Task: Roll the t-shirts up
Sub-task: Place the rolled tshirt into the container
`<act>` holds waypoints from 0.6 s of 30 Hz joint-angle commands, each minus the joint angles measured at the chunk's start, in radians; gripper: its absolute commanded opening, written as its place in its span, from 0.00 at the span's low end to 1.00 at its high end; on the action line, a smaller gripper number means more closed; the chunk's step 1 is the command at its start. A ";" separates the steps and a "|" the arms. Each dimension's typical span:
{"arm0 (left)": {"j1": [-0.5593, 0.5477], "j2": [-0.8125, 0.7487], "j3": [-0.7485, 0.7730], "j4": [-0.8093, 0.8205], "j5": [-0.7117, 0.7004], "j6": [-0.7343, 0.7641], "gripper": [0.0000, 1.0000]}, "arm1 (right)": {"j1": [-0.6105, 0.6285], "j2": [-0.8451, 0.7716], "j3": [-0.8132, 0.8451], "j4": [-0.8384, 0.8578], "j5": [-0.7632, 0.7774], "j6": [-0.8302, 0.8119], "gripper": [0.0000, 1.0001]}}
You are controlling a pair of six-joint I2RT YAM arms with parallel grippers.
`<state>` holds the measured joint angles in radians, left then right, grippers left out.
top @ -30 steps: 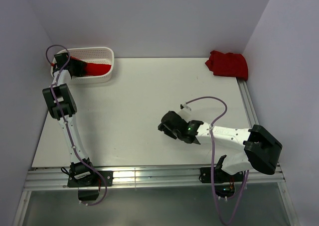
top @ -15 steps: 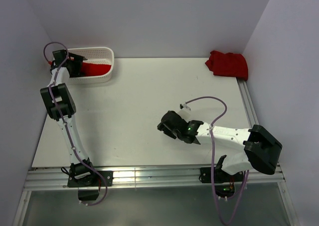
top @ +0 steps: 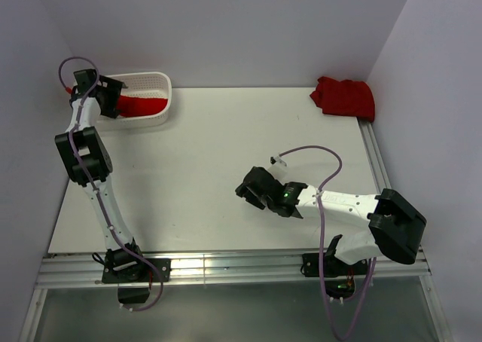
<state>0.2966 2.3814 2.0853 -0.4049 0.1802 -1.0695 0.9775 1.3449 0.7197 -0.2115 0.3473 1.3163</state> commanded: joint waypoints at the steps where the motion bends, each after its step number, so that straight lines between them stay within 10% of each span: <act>1: -0.004 -0.125 -0.040 0.001 -0.016 0.028 0.99 | 0.007 0.002 0.018 0.044 0.007 -0.015 0.61; 18: 0.001 -0.237 0.032 -0.089 0.341 0.506 0.99 | -0.005 -0.007 0.050 0.081 0.004 -0.077 0.61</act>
<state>0.2970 2.2711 2.1139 -0.4774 0.3622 -0.7715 0.9771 1.3487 0.7223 -0.1604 0.3317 1.2716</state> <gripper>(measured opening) 0.993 0.609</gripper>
